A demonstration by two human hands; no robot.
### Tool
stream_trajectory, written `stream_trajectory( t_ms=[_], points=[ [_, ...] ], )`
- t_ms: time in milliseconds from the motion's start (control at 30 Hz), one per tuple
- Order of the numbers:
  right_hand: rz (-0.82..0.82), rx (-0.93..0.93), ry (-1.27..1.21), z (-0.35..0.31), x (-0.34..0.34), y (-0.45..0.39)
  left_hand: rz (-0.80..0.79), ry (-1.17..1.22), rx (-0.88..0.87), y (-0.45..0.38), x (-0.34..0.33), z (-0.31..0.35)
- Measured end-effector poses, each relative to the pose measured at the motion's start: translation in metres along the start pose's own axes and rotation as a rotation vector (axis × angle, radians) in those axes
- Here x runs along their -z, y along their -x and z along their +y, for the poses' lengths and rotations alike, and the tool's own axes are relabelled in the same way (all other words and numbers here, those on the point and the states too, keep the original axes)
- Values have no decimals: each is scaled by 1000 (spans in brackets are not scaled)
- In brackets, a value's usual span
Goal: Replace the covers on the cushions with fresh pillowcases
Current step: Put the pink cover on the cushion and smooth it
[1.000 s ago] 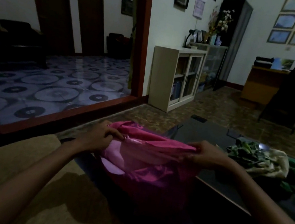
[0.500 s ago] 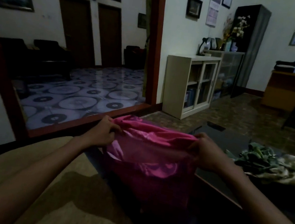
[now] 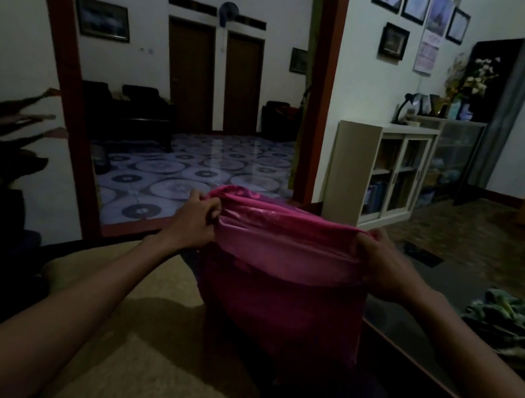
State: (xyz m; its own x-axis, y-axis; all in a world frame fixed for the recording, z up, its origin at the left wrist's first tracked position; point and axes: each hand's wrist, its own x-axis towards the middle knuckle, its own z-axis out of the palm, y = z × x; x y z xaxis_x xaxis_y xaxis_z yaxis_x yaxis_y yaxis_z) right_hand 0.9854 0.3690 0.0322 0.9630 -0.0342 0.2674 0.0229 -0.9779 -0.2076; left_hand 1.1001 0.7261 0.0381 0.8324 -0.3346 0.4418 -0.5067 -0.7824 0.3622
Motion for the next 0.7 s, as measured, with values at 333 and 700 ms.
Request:
stream_trajectory(
  t_ms=[333,700],
  points=[
    [-77,-29,161,3,-1,-41,-125,-82,-91,-34,-15,-26],
    [75,-137,103,-11,-30,-87,112,-1,217,-64,-73,-45]
  ],
)
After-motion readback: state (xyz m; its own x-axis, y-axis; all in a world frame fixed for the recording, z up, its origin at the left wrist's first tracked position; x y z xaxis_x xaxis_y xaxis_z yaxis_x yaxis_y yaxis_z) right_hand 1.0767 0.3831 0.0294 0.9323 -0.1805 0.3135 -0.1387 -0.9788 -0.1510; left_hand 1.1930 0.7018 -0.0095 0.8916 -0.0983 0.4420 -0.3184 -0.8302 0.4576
